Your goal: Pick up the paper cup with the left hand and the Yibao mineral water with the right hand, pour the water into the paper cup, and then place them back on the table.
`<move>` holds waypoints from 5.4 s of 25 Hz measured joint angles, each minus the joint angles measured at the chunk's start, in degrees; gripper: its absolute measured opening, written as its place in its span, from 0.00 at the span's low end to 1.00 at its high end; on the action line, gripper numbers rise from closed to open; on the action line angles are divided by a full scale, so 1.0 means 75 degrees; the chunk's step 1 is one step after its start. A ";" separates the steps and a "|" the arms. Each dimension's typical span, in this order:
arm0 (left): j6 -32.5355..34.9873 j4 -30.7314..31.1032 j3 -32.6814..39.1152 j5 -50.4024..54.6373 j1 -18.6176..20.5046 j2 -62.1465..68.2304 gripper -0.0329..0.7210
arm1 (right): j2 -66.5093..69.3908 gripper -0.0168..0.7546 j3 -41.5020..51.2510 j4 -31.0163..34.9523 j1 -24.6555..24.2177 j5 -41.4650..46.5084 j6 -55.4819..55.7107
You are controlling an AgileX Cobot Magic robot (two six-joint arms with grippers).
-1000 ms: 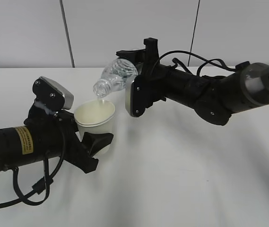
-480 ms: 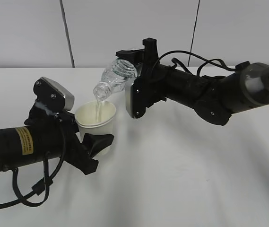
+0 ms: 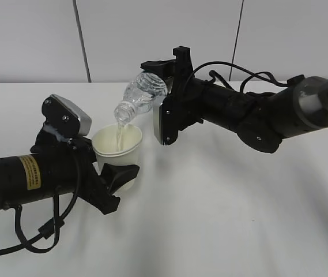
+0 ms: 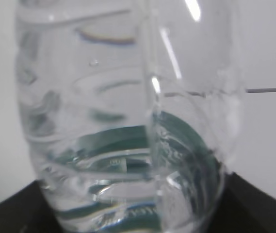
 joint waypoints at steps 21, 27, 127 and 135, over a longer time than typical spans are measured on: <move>0.0000 0.0005 0.0000 0.0031 0.0000 0.0000 0.59 | 0.0000 0.63 0.0000 0.0000 0.0000 -0.0013 -0.0120; 0.0000 0.0005 0.0000 0.0063 0.0000 0.0000 0.59 | 0.0000 0.63 0.0000 0.0000 0.0000 -0.0013 -0.0120; 0.1044 -0.2420 -0.0008 -0.0780 0.0227 0.0462 0.59 | -0.0510 0.63 0.0982 0.2770 0.0016 -0.0260 0.7391; 0.1067 -0.2538 -0.0526 -0.1209 0.0944 0.1415 0.59 | -0.0951 0.63 0.2201 0.3715 0.0016 -0.0491 0.7476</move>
